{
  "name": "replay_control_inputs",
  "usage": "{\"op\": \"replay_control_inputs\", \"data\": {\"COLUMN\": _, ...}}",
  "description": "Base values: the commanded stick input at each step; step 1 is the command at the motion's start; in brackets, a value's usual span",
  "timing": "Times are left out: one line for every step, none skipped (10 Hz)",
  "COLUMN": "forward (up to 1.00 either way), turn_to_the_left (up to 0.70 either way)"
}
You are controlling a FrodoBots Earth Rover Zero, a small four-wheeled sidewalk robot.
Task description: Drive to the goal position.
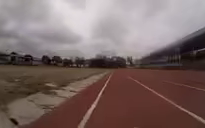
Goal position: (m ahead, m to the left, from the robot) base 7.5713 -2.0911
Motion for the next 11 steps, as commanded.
{"op": "replay_control_inputs", "data": {"forward": 1.00, "turn_to_the_left": 0.00}}
{"op": "replay_control_inputs", "data": {"forward": 1.00, "turn_to_the_left": 0.00}}
{"op": "replay_control_inputs", "data": {"forward": 1.00, "turn_to_the_left": 0.00}}
{"op": "replay_control_inputs", "data": {"forward": 1.00, "turn_to_the_left": 0.00}}
{"op": "replay_control_inputs", "data": {"forward": 1.00, "turn_to_the_left": 0.00}}
{"op": "replay_control_inputs", "data": {"forward": 1.00, "turn_to_the_left": 0.00}}
{"op": "replay_control_inputs", "data": {"forward": 1.00, "turn_to_the_left": 0.00}}
{"op": "replay_control_inputs", "data": {"forward": 1.00, "turn_to_the_left": 0.00}}
{"op": "replay_control_inputs", "data": {"forward": 1.00, "turn_to_the_left": 0.00}}
{"op": "replay_control_inputs", "data": {"forward": 1.00, "turn_to_the_left": 0.00}}
{"op": "replay_control_inputs", "data": {"forward": 1.00, "turn_to_the_left": 0.00}}
